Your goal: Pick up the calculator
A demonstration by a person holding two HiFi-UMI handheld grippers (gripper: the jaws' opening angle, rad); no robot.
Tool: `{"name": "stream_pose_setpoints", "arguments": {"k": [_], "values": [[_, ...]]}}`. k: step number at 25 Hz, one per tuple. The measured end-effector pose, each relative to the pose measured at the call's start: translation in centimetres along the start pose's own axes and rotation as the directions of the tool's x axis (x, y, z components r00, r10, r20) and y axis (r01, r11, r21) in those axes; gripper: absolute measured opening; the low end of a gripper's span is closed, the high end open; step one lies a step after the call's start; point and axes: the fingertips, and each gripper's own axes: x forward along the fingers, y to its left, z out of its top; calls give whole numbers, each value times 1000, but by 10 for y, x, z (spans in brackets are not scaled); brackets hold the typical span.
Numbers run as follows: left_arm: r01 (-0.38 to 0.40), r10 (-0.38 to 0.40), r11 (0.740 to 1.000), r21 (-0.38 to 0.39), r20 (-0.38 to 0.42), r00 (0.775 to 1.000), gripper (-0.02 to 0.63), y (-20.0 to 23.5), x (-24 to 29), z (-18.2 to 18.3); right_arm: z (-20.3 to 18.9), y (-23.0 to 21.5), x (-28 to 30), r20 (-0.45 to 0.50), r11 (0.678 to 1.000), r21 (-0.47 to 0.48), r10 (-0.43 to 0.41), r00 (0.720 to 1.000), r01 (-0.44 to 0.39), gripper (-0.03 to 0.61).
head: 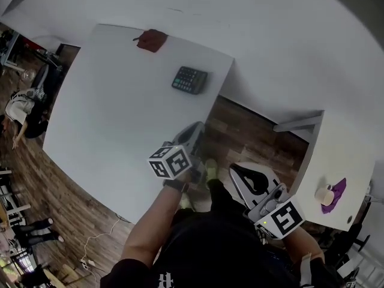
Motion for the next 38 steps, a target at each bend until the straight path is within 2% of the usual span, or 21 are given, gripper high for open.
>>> {"name": "stream_pose_setpoints", "arguments": {"k": [4, 7, 12, 16, 26, 27, 29, 32, 38], "values": [[11, -8, 990, -137, 20, 1000, 6, 23, 29, 5, -4, -18, 7, -11, 1000, 26, -4, 1000, 5, 14], [32, -20, 961, -275, 46, 999, 6, 42, 48, 7, -8, -24, 14, -23, 999, 45, 8, 1000, -7, 14], [42, 30, 864, -501, 133, 991, 6, 81, 69, 11, -15, -30, 31, -72, 994, 105, 32, 997, -24, 14], [53, 82, 789, -612, 191, 978, 8, 105, 84, 9, -15, -38, 42, -92, 992, 122, 42, 995, -30, 14], [65, 191, 617, -784, 230, 954, 9, 152, 105, -7, -23, -56, 54, -135, 988, 153, 38, 990, -17, 14], [69, 196, 603, -795, 231, 953, 17, 156, 106, -8, -23, -57, 54, -137, 988, 156, 36, 990, -14, 14], [79, 199, 576, -814, 233, 952, 78, 164, 110, -10, -25, -61, 55, -141, 986, 165, 32, 989, -8, 14], [90, 204, 547, -832, 236, 950, 101, 175, 116, -13, -27, -63, 56, -147, 985, 173, 30, 989, -4, 14], [124, 175, 527, -841, 251, 952, 106, 185, 132, -15, -36, -69, 53, -176, 984, 179, 26, 984, 6, 14]]}}
